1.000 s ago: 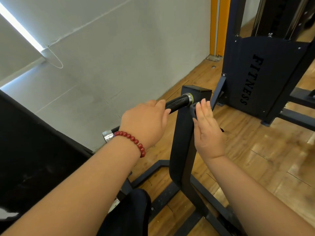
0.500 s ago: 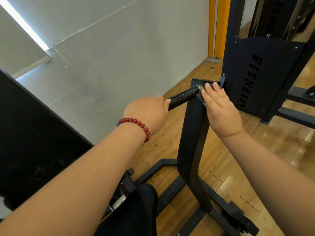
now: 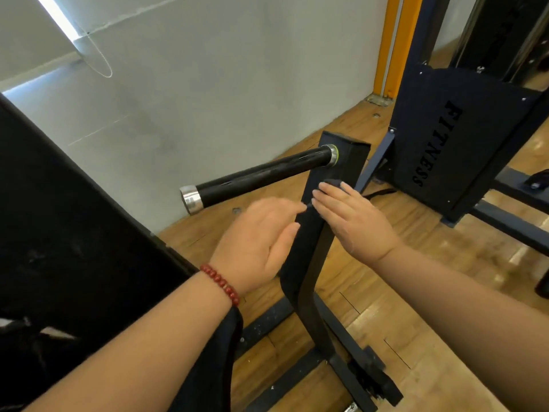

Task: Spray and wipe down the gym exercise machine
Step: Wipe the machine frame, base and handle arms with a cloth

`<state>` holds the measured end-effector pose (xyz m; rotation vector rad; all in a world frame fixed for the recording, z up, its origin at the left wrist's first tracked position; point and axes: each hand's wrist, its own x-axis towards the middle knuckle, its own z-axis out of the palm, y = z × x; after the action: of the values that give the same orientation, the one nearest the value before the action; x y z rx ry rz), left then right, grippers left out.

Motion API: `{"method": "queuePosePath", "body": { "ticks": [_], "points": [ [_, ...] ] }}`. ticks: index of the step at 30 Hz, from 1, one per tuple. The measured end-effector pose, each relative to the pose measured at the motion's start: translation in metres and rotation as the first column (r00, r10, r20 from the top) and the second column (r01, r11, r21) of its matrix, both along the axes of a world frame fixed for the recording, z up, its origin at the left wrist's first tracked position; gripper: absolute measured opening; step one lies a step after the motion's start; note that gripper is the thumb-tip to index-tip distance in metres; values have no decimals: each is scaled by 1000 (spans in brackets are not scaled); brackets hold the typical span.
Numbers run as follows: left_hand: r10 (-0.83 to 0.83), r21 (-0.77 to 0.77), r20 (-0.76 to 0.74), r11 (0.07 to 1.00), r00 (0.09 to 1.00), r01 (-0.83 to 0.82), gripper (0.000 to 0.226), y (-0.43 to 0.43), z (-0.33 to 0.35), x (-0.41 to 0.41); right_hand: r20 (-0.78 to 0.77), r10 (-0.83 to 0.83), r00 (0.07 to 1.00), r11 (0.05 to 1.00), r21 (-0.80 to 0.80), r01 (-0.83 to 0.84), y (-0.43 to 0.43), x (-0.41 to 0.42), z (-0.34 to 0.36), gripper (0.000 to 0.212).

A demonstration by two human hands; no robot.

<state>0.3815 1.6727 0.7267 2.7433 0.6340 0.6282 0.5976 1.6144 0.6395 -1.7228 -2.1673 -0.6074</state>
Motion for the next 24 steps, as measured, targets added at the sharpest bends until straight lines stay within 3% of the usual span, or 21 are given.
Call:
{"method": "queuePosePath", "body": {
  "ticks": [2, 5, 8, 11, 14, 18, 22, 24],
  "points": [
    [192, -315, -17, 930, 981, -188, 35, -14, -33, -1, 90, 47, 995, 999, -29, -45, -1, 9, 10, 65],
    [409, -593, -82, 712, 909, -374, 33, -13, -62, 19, 35, -56, 998, 998, -16, 57, 5, 7, 22, 55],
    [472, -777, -93, 517, 877, -360, 40, -2, -75, 48, -66, -49, 997, 997, 48, 52, 10, 5, 12, 45],
    [489, -827, -173, 400, 855, -396, 44, 7, -86, 66, -93, 46, 995, 995, 91, -37, 11, 17, 6, 41],
    [475, -825, -204, 387, 856, -411, 45, 8, -93, 72, -26, 75, 997, 997, 20, -74, 9, 18, 1, 43],
    [434, -809, -224, 417, 873, -415, 47, 12, -99, 70, 173, 209, 962, 974, -127, -189, 8, 15, 7, 43],
    [391, -810, -240, 424, 888, -406, 45, 19, -101, 66, 152, -14, 988, 999, -31, 18, 22, 15, 28, 40],
    [385, -831, -224, 404, 896, -381, 45, 21, -103, 63, 197, -12, 980, 996, -88, 30, 15, 8, 21, 46]
  ]
}}
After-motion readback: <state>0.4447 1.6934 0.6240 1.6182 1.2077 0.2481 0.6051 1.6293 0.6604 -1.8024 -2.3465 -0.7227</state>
